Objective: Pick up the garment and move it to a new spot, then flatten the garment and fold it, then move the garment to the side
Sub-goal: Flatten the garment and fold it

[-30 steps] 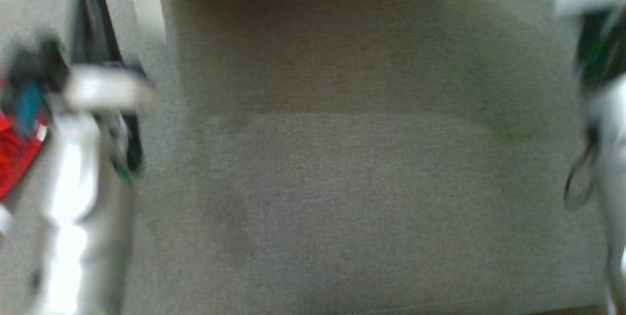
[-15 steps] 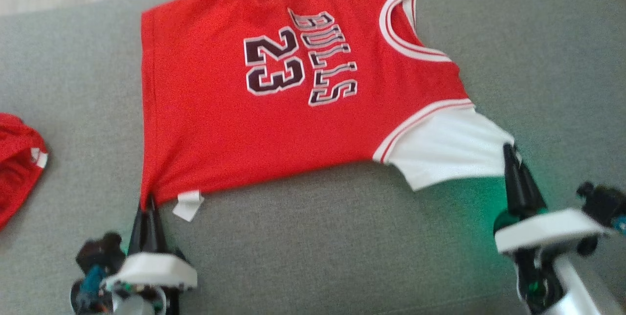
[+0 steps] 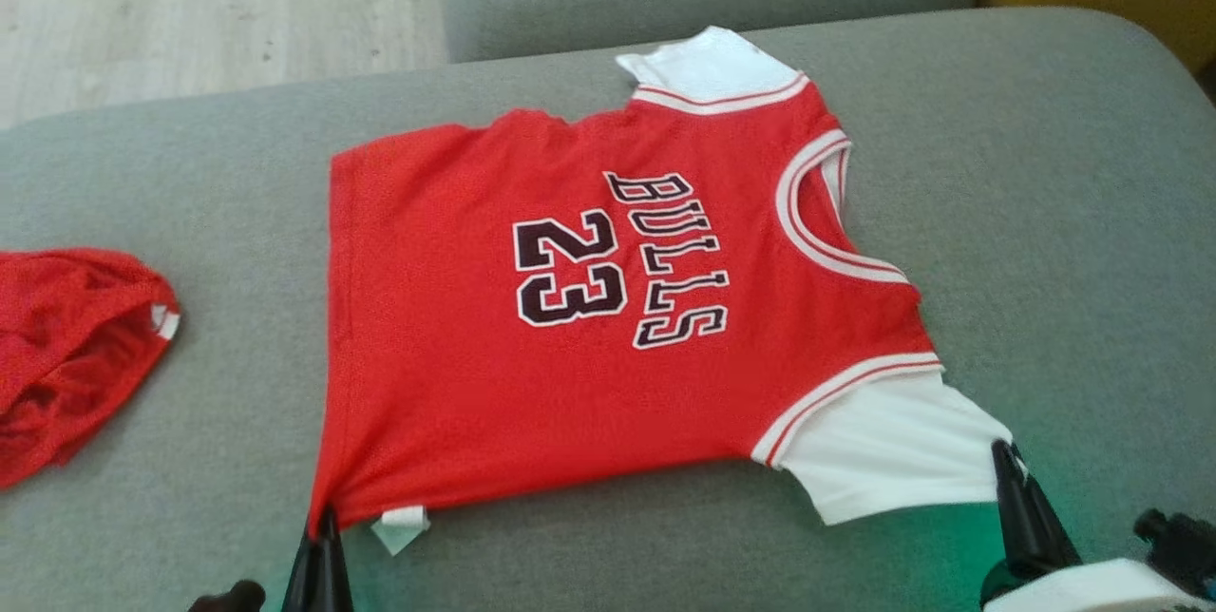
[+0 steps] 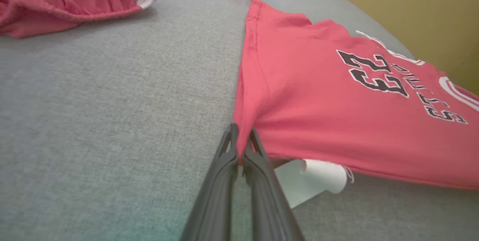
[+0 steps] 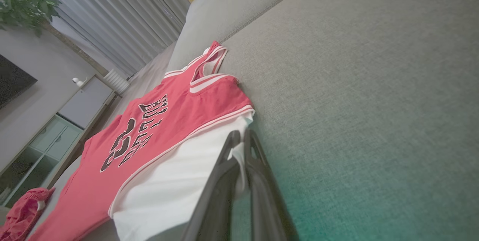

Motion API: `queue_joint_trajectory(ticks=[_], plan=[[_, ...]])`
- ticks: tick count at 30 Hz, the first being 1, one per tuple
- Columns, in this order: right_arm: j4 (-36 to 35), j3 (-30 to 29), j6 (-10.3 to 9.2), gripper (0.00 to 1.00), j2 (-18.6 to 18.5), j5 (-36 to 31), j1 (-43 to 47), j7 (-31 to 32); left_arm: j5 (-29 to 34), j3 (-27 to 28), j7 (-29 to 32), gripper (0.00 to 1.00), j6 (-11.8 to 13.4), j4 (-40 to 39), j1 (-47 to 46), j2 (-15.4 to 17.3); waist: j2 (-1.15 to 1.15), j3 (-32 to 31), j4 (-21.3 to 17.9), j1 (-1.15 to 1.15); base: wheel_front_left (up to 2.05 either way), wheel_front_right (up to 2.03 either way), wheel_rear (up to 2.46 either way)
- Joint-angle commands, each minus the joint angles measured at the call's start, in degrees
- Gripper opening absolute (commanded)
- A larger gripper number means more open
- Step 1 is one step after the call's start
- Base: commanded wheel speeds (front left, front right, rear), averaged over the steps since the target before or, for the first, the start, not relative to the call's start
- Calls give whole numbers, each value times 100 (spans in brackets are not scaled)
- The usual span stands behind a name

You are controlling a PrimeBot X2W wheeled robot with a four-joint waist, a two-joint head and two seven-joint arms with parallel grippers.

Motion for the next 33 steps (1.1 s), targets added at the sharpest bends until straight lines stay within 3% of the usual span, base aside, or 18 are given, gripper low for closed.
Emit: queue_joint_trajectory(ticks=[1,5,11,20,27,28,29,30,33], plan=[[-252,10,-4,0,-88,42,-46,8,-29,145,-70,0,45,-234,-112,73,0,-42,74,2,0,0,0],[-539,-151,-4,0,64,113,-195,162,-41,9,-70,0,17,-473,-303,73,0,35,149,2,0,0,0],[-652,-359,-4,0,330,76,-1102,530,-211,-197,-70,0,98,-508,-1031,72,0,368,251,2,0,0,0],[8,-732,-4,0,585,-370,-2549,985,-323,-479,-70,0,387,58,-2129,72,0,943,396,2,0,0,0],[944,-901,-4,0,728,-898,-3576,933,-434,-648,-70,0,636,733,-2911,72,0,1255,478,2,0,0,0],[1059,-944,-4,9,745,-969,-3664,851,-436,-642,-70,0,673,767,-2967,72,0,1266,484,2,0,0,0],[1153,-978,-4,47,758,-1069,-3743,732,-419,-605,-70,37,727,752,-3014,72,0,1274,491,2,0,0,0],[1210,-942,-4,100,765,-1185,-3810,613,-374,-583,-70,100,767,723,-3037,72,0,1272,499,2,0,0,0],[1246,-629,-4,100,656,-1719,-3872,117,-71,-459,-70,100,875,496,-2991,72,0,1226,516,2,0,0,0]])
